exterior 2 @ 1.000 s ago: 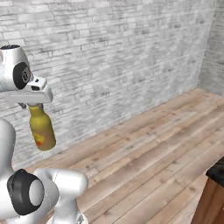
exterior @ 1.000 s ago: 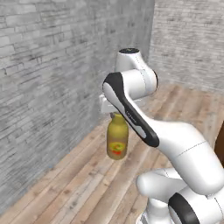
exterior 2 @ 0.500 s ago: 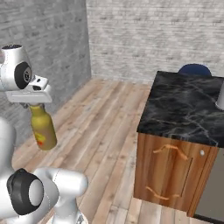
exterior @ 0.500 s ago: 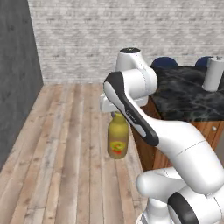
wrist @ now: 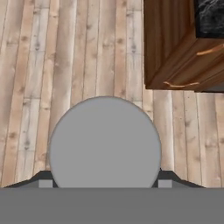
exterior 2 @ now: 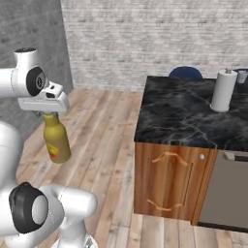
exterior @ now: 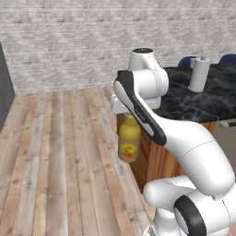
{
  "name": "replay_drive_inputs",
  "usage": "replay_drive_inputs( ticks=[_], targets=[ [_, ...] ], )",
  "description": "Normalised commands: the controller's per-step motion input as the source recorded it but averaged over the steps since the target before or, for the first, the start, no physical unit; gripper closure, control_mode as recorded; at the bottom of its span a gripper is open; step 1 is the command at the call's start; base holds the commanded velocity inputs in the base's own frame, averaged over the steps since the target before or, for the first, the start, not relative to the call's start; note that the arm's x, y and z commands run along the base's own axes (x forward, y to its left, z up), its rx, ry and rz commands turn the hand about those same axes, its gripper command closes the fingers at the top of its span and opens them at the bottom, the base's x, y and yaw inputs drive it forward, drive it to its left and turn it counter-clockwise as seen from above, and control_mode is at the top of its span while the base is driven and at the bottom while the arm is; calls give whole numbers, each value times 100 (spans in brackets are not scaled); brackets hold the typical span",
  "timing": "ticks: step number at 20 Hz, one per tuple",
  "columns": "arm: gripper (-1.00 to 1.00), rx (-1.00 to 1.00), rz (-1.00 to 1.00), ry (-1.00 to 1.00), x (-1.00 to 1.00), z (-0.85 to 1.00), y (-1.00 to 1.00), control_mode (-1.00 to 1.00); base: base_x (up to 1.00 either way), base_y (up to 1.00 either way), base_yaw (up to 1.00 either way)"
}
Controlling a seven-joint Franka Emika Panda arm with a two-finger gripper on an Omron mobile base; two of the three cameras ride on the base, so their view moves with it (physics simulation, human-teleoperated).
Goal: There is a wine glass and glass cup on the dining counter. Place the wine bottle next to the wine glass and the juice bottle next to the glass cup.
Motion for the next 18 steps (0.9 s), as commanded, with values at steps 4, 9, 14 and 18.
replay_drive_inputs(
  ticks=[4, 9, 14, 18],
  targets=[
    [100, 0, 0, 0, 0, 0, 0, 100, 33, 27, -7],
    [100, 0, 0, 0, 0, 0, 0, 100, 39, 29, -3],
    [100, 0, 0, 0, 0, 0, 0, 100, 44, 37, -3],
    [100, 0, 0, 0, 0, 0, 0, 100, 51, 48, -4]
  ],
)
